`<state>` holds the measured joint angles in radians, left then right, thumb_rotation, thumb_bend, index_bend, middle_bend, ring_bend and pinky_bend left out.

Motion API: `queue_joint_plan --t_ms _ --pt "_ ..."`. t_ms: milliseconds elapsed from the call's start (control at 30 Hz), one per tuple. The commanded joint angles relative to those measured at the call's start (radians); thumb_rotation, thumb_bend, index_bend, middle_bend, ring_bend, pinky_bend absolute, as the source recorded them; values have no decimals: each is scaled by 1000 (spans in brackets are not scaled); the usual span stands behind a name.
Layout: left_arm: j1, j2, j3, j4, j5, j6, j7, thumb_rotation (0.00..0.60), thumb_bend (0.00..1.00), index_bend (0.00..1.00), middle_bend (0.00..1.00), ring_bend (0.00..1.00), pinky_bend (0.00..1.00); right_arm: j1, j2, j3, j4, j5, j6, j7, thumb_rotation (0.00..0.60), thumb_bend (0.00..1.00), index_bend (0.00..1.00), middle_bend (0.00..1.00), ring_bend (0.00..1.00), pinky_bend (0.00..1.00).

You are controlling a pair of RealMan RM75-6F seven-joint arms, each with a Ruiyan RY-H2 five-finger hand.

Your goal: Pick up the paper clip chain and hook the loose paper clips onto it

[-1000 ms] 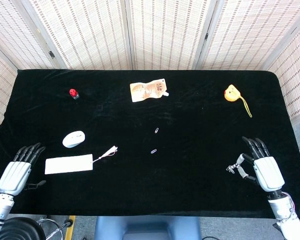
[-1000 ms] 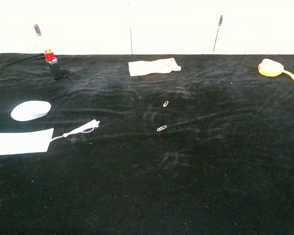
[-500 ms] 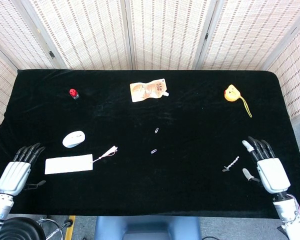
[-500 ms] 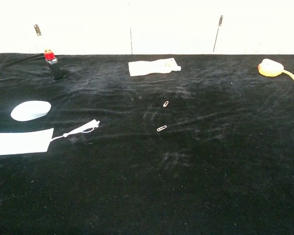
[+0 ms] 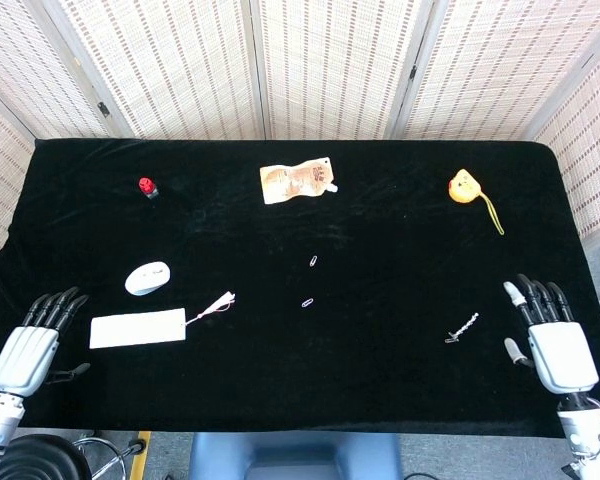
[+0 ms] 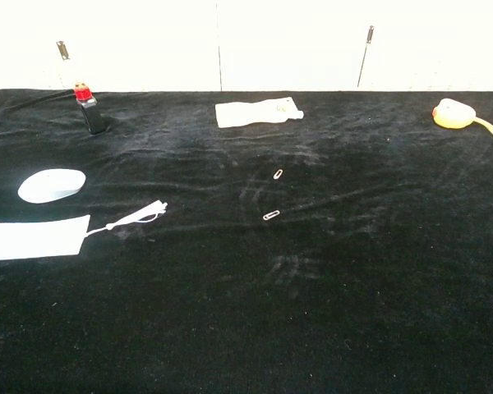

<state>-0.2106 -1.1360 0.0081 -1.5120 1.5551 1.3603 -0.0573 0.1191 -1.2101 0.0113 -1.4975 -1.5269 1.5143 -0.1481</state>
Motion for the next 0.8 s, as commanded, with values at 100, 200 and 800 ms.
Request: queue_joint_plan --t_ms 100,200,800 --pt "12 -3 -1 -4 -9 14 14 600 69 0 0 0 0 -21 19 9 -53 10 18 -56 600 342 0 0 0 0" --pt "12 -6 -3 -6 -13 12 25 600 69 0 0 0 0 -25 35 6 -69 3 17 -57 600 342 0 0 0 0" --pt "16 -25 2 -14 -21 7 77 600 69 0 0 0 0 -34 73 11 -99 -21 7 -28 600 342 0 0 0 0"
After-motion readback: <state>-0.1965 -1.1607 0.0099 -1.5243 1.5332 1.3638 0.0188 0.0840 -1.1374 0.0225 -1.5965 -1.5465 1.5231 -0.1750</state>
